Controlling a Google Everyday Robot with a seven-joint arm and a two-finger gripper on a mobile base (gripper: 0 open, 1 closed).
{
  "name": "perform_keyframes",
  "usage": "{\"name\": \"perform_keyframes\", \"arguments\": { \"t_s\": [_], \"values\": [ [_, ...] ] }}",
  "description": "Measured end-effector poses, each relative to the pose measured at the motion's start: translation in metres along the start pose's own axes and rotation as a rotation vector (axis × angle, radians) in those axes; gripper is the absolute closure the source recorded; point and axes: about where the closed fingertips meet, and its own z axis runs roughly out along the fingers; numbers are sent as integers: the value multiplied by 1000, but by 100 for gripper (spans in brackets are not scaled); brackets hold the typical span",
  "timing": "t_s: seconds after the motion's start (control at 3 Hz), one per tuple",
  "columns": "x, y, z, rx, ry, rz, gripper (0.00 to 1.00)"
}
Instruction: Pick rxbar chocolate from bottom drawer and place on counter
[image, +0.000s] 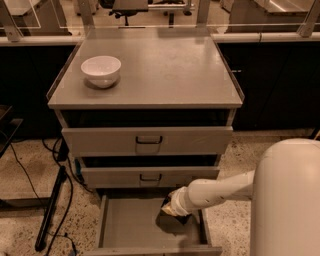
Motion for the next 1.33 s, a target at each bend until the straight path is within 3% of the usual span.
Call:
{"name": "perform_keyframes", "arguments": {
  "t_s": [0.33,0.67,1.0,1.33],
  "values": [
    [-11,-10,-27,34,15,-25,100],
    [-41,-28,-80,107,37,-85,100],
    [-40,-24,-70,88,42,-80,100],
    [-48,-28,-81,100,40,-91,100]
  ]
}}
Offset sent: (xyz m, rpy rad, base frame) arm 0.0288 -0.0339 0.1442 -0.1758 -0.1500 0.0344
